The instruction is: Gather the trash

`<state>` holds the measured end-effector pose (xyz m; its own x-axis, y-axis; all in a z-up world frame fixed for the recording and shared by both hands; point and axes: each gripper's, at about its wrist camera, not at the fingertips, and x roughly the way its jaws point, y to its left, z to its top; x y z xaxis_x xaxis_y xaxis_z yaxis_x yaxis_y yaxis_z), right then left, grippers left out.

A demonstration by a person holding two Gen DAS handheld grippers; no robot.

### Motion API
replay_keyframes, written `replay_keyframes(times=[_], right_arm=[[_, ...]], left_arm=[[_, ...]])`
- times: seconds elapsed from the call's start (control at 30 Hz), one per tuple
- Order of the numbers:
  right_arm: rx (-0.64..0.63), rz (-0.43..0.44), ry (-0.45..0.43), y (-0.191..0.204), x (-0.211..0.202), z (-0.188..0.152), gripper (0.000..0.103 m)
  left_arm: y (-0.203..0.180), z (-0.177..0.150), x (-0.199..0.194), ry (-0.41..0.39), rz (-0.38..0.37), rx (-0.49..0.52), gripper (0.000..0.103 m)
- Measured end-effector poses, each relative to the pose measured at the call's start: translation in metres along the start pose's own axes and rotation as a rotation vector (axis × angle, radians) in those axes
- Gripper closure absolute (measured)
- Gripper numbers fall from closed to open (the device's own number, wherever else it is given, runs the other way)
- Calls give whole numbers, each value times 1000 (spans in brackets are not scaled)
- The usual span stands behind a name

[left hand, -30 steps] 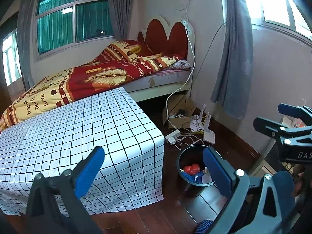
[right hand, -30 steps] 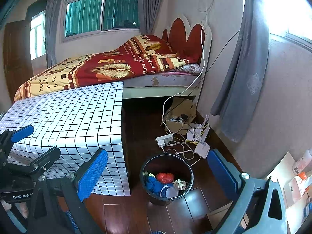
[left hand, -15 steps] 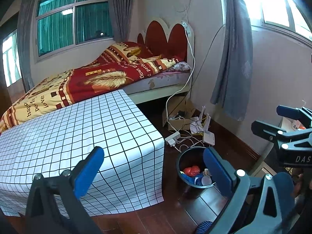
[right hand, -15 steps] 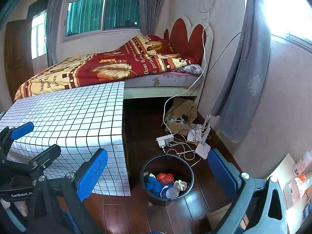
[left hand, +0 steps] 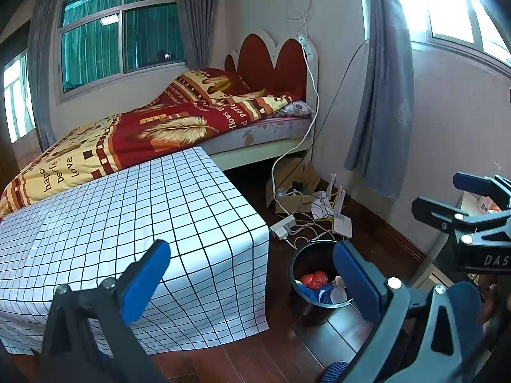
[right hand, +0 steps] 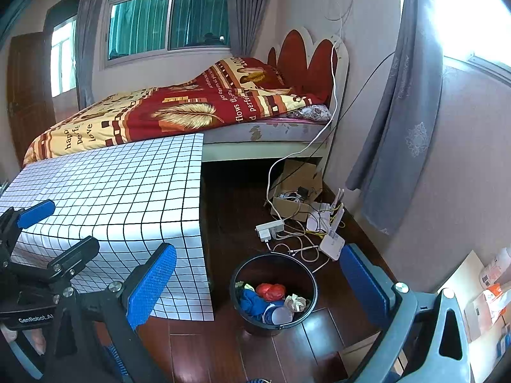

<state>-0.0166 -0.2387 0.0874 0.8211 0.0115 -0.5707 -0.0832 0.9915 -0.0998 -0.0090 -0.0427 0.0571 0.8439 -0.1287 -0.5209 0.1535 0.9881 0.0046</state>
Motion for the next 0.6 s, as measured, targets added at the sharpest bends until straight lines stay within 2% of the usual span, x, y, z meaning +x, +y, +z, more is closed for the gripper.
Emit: replay_keyframes(times=[0.6], right_arm=[[4,5,2,1,1,-1,0]], left_arm=[[3,-2,-3,-2,2,1,1]])
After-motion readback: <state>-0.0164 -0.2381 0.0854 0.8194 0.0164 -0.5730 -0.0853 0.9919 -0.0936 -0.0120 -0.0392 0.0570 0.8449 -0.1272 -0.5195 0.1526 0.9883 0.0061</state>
